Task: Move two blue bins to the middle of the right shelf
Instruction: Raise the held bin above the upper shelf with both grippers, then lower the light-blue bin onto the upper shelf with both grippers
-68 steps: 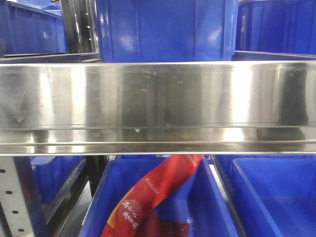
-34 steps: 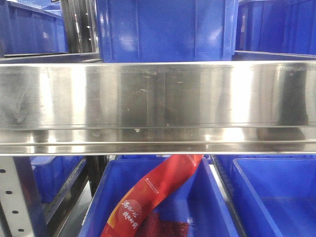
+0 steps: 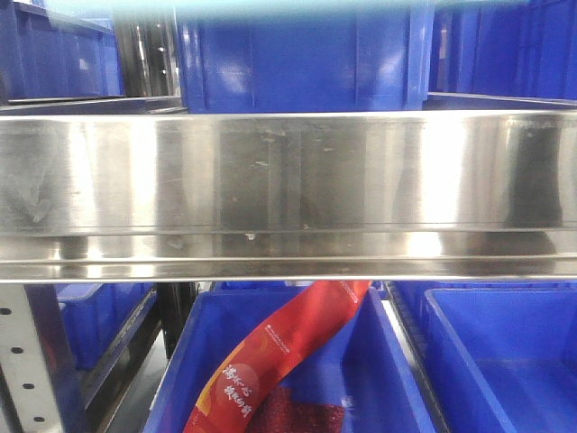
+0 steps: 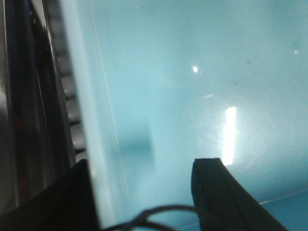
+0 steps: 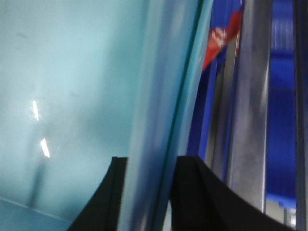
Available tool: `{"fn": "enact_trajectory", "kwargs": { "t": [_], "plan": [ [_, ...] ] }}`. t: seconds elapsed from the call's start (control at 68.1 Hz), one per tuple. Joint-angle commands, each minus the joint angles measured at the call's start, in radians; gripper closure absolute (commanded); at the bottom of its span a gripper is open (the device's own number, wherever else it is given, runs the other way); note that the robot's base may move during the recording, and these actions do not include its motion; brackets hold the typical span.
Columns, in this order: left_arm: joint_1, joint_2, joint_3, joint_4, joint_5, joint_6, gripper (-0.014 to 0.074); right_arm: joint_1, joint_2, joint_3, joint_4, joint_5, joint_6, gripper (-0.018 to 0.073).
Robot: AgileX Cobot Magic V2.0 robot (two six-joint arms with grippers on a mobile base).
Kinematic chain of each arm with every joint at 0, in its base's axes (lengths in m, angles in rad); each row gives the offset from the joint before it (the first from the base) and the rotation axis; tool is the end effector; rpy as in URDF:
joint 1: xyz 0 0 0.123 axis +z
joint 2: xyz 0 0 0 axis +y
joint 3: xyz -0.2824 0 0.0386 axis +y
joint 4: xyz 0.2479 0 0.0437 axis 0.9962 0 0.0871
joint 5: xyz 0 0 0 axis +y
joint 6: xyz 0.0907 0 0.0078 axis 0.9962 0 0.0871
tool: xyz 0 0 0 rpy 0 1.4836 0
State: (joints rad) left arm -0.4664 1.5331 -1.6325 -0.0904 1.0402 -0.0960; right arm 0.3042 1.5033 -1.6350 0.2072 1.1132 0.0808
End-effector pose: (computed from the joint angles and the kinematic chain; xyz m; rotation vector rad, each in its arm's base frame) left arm 0.2915 -0.1547 0.4064 0.4318 2.4150 -0.3673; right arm 0.2964 0.1107 0.4139 -0.2446 2.4734 0.4342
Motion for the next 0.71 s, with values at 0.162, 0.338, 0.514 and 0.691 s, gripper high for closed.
{"fn": "enact_trajectory", "kwargs": {
  "t": [0.162, 0.338, 0.514, 0.691],
  "plan": [
    [-0.004, 0.012, 0.043, -0.013, -0.032, 0.038, 0.0708, -0.001, 0.012, 0.103, -0.003, -0.102, -0.019, 0.0713],
    [-0.004, 0.014, 0.048, -0.011, -0.032, 0.038, 0.0708, -0.001, 0.012, 0.131, -0.003, -0.122, -0.019, 0.0713],
    [-0.004, 0.017, 0.048, -0.011, -0.010, 0.040, 0.0591, -0.001, 0.012, 0.131, -0.003, -0.122, -0.019, 0.0704],
    [-0.004, 0.019, 0.052, -0.011, -0.008, 0.040, 0.0334, -0.001, 0.012, 0.131, -0.003, -0.117, -0.019, 0.0442]
  ]
}}
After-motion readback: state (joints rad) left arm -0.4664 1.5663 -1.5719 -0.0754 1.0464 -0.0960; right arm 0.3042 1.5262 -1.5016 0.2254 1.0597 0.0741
